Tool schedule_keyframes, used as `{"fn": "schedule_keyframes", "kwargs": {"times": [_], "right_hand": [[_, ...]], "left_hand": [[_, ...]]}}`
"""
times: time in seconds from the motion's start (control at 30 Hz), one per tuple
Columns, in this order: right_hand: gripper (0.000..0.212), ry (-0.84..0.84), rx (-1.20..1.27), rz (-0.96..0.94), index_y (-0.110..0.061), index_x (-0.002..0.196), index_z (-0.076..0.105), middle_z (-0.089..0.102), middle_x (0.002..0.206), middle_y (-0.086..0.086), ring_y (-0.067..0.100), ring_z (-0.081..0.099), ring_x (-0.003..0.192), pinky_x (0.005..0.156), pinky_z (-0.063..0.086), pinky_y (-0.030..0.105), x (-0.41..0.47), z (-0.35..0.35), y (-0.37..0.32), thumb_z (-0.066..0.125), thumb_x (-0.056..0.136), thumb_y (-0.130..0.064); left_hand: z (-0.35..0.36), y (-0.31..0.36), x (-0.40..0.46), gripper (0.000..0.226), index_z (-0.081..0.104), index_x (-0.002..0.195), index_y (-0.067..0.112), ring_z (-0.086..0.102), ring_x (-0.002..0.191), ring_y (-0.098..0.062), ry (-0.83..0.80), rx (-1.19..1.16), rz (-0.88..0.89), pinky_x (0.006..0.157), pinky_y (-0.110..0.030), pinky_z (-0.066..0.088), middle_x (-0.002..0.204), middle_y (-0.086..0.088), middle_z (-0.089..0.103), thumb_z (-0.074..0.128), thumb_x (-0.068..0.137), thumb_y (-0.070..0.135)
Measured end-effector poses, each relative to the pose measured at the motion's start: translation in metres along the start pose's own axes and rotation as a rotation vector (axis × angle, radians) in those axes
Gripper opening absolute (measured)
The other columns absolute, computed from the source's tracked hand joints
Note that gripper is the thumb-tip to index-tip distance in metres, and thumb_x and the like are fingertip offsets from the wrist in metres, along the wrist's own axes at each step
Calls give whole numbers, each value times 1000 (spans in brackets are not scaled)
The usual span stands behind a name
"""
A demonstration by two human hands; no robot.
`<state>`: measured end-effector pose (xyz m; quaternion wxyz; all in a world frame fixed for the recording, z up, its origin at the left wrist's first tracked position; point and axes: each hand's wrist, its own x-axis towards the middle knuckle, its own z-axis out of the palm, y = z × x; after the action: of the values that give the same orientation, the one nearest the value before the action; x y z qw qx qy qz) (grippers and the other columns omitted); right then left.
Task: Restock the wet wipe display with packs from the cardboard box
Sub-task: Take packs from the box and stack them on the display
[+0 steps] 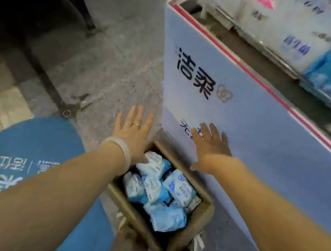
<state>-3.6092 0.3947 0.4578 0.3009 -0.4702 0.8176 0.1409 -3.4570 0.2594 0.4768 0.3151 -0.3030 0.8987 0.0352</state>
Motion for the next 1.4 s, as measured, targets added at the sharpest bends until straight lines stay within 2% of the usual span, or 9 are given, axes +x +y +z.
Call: {"fn": "schedule_keyframes", "kwargs": {"times": [0.23,0.57,0.67,0.83,1.0,1.13,1.23,1.3,1.4], "right_hand": [[105,-68,97,75,-18,152,6,1,160,12,33,-2,148,118,11,52,65,127,-9,71,76,-49],[96,-248,524,324,-8,142,30,36,145,15,32,33,136,110,29,40,122,324,33,78,68,-46],[85,-308,661,367,-5,133,39,48,134,13,29,46,123,99,38,36,139,370,41,81,68,-40],[108,-287,1094,523,-9,145,26,43,146,6,23,44,132,110,38,39,182,440,50,89,60,-29],[109,-223,1420,727,-6,150,13,37,148,2,18,39,136,112,34,33,220,481,47,84,67,-11],[133,-177,1662,806,-11,147,22,46,144,12,27,51,127,105,43,49,232,496,40,95,37,-22],[112,-192,1748,772,-14,132,36,56,134,11,29,59,117,99,48,52,219,487,31,95,37,-22],[124,-192,1800,766,-16,139,29,58,128,7,28,63,111,94,51,53,207,468,25,94,34,-17],[101,-220,1847,714,-19,142,25,61,114,1,21,66,95,76,56,44,184,440,24,82,61,1]], "left_hand": [[117,-4,72,112,-19,148,15,-21,145,-32,-178,1,91,117,-53,-2,157,-13,-22,61,80,56],[292,87,160,108,-14,150,15,-16,147,-29,-491,-191,144,120,-46,5,158,-11,-20,59,82,55],[337,114,180,104,-10,150,12,-9,148,-29,-494,-324,158,121,-43,8,159,-12,-15,61,84,51],[391,153,231,106,3,150,6,10,147,-29,-381,-650,50,120,-37,14,159,-16,6,68,78,49],[423,173,273,107,22,145,6,35,135,-31,-362,-810,-67,112,-42,32,146,-15,34,74,66,56],[430,176,279,110,36,135,7,45,124,-30,-343,-844,-193,104,-44,41,134,-11,46,80,51,61],[419,170,273,112,42,129,8,50,119,-29,-312,-976,-288,100,-45,45,129,-7,51,85,37,56],[405,163,261,109,46,121,8,54,112,-26,-293,-1093,-306,96,-43,49,123,-7,52,87,30,50],[378,146,240,95,50,104,16,63,102,-22,-307,-1237,-291,90,-42,54,115,-4,61,88,22,45]]}}
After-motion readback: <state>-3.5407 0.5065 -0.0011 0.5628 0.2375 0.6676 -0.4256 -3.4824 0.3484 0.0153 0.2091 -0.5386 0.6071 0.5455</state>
